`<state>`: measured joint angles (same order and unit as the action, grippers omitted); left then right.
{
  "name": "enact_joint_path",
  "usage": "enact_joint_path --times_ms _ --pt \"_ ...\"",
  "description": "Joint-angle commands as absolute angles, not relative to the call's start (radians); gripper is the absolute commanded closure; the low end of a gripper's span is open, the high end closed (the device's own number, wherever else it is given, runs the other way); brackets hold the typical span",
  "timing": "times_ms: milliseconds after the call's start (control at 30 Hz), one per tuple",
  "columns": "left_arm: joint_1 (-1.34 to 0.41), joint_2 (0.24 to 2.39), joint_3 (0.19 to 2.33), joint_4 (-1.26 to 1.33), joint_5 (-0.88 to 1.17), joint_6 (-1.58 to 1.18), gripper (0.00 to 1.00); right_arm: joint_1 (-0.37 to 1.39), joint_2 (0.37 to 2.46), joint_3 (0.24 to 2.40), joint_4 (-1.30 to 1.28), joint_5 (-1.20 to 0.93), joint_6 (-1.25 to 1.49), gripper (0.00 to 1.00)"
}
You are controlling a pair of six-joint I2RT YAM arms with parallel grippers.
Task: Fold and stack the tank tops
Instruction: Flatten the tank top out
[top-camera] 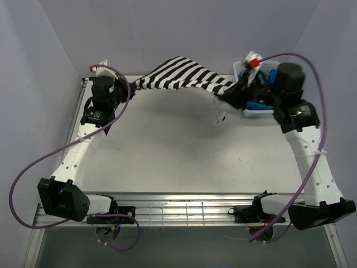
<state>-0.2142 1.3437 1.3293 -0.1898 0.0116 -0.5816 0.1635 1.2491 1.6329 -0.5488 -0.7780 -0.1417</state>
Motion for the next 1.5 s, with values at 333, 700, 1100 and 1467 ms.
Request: enact_joint_path --times_ms 333,700,1100,1467 --pt "-0.187 1.21 1.047 -0.791 -0.431 -0.886 0.02 0.563 1.223 1.184 -0.698 -0.281 0.05 0.1" --pt "-0.189 1.478 1.203 -0.592 -0.161 -0.767 0.02 0.407 1.175 1.02 -0.64 -0.169 0.334 0.1" --pt "-0.19 1.919 1.305 -0.388 0.12 -0.684 0.02 0.353 1.558 1.067 -0.483 -0.101 0.301 0.1" --pt "-0.06 1.85 1.097 -0.552 -0.102 -0.814 0.02 0.469 1.845 1.203 -0.457 -0.169 0.229 0.1"
